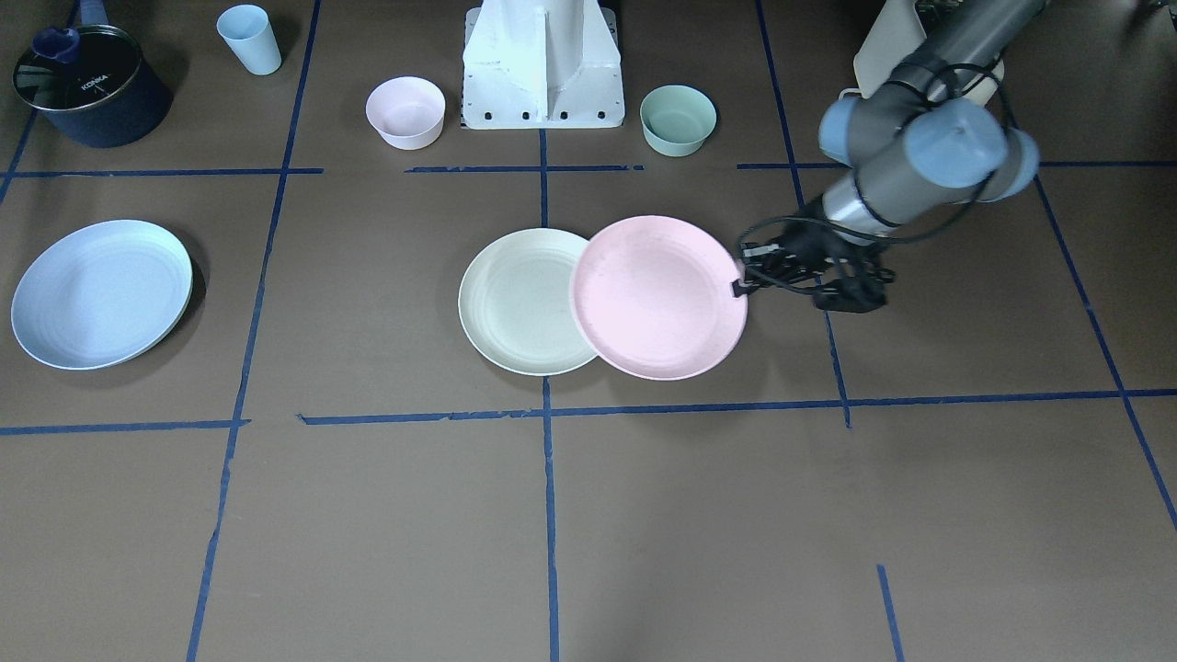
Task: Stack three plates with pink and blue
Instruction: 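Carry the pink plate over the cream plate and release it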
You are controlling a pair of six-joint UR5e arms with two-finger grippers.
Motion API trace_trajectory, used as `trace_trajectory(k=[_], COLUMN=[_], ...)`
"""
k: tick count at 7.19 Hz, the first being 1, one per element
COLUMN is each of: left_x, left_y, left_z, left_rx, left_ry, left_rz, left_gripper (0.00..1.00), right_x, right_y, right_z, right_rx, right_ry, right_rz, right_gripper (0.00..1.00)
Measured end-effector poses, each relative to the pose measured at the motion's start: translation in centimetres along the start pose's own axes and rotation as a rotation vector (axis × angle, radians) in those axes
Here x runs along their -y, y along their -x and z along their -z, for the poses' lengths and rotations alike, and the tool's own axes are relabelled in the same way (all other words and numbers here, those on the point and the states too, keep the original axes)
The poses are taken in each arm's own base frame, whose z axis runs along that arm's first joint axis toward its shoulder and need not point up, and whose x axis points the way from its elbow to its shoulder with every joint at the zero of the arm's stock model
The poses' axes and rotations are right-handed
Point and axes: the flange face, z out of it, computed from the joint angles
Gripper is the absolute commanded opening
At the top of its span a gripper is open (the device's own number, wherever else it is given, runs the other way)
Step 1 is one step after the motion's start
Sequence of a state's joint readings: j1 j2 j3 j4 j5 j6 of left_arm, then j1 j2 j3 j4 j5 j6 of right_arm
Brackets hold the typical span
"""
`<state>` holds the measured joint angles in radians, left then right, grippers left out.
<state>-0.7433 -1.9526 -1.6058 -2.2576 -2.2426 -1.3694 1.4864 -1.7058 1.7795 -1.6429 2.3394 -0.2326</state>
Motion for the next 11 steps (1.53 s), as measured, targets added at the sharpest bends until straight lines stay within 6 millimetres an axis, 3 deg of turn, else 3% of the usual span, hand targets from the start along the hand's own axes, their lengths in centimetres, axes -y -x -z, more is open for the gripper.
trace_trajectory(k=[2,3,4,5,6,8,9,10,11], left_x=[-2.1,-3.5,-4.7,-5.3,-5.5,-5.5,-4.9,-3.4,-1.4], left_y=[-5.6,-7.2,-8.1,-8.8,-9.5,-9.9,-8.7,-6.4,-3.1], left_z=[-2.8,-4.6,-5.9,-6.5,-6.7,-6.5,-6.1,-4.6,-1.6], left_rx=[0.040,0.056,0.066,0.067,0.061,0.057,0.077,0.111,0.153], left_ry=[-0.007,-0.006,-0.005,-0.004,-0.004,-0.004,0.003,0.011,0.017], left_rz=[0.006,0.004,-0.002,-0.002,0.008,0.025,0.021,-0.016,-0.103], left_gripper=[0.00,0.06,0.23,0.89,1.00,1.00,1.00,1.00,1.00], right_x=[0.0,0.0,-0.1,-0.1,-0.1,0.0,0.2,0.4,0.6], right_y=[-0.1,-0.1,-0.2,-0.2,-0.2,-0.1,0.1,0.3,0.6], right_z=[-0.1,-0.2,-0.2,-0.3,-0.3,-0.2,0.0,0.3,0.5], right_rx=[0.000,0.001,0.001,0.001,0.002,0.002,0.002,0.003,0.010], right_ry=[0.002,0.004,0.005,0.006,0.006,0.003,-0.001,-0.007,-0.014], right_rz=[-0.001,-0.002,-0.003,-0.003,-0.004,-0.001,0.003,0.008,0.012], right_gripper=[1.00,1.00,1.00,1.00,1.00,1.00,1.00,1.00,1.00])
